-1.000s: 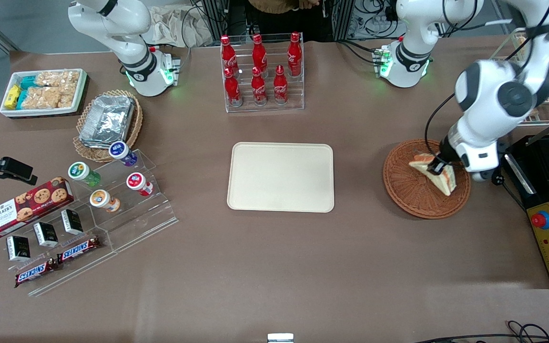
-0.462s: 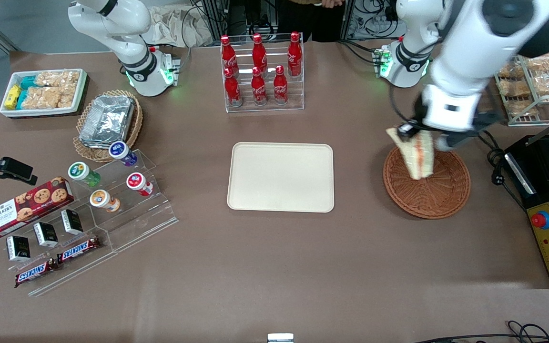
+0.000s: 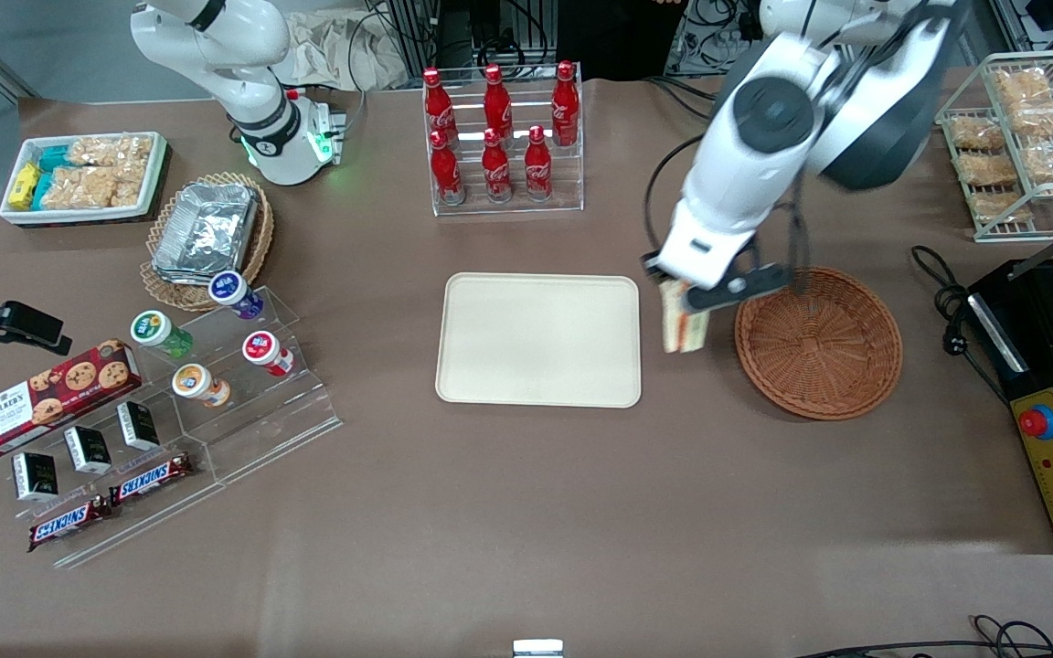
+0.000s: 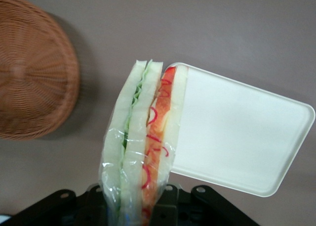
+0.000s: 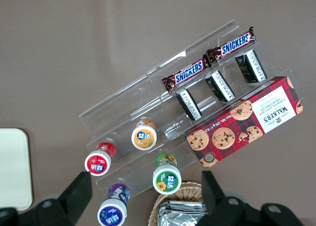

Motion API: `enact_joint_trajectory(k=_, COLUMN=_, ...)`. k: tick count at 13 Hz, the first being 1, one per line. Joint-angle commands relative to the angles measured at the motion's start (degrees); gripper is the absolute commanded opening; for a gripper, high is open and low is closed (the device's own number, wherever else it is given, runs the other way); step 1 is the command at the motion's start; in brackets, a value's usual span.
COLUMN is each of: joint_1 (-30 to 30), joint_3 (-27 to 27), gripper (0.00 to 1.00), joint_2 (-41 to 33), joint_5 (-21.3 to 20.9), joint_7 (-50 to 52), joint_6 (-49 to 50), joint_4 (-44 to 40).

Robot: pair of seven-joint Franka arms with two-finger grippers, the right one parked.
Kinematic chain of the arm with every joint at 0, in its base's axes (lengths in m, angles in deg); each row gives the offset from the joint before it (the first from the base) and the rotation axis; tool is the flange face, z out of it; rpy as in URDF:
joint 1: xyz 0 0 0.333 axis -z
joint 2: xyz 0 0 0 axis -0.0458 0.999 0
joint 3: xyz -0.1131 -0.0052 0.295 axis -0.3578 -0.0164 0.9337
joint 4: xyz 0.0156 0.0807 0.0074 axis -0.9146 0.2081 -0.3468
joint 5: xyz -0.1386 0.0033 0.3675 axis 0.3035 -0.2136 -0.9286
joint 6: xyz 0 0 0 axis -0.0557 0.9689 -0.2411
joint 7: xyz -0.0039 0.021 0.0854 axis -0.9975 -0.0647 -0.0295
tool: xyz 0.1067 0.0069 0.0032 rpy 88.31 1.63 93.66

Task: Place sandwich from basket to tray
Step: 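Lift the sandwich and carry it with the left gripper over the tray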

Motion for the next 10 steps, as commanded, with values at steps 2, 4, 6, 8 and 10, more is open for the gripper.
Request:
enact_joint_trajectory(k=2, joint_1=5.2, joint_3=-0.4, gripper=0.00, joint_2=10.4, joint_5=-6.0, joint_7=6.6, joint_6=-8.8, joint_4=-0.1)
enact_joint_trajectory(k=4, joint_1=5.5, joint_3=-0.4, gripper=0.00, joint_2=11.1, joint_5=-6.2, joint_7=6.3, joint_6=-21.0, joint_4=7.7)
enact_joint_trajectory(k=6, joint_1=5.6, joint_3=-0.4, gripper=0.00, joint_2=11.2, joint_5=-10.1, joint_7=6.6, joint_6=-30.3, joint_4=15.8)
enact_joint_trajectory(k=8, joint_1=5.8, joint_3=-0.4, gripper=0.00, joint_2=12.1, joint_5=-11.1, joint_7=6.9, joint_6=-31.5, joint_4=17.7)
enact_joint_trajectory(k=10, joint_1=5.8, joint_3=-0.4, gripper=0.00, joint_2=14.0, joint_5=-14.6, joint_7=8.3, joint_6=-31.6, joint_4=17.8)
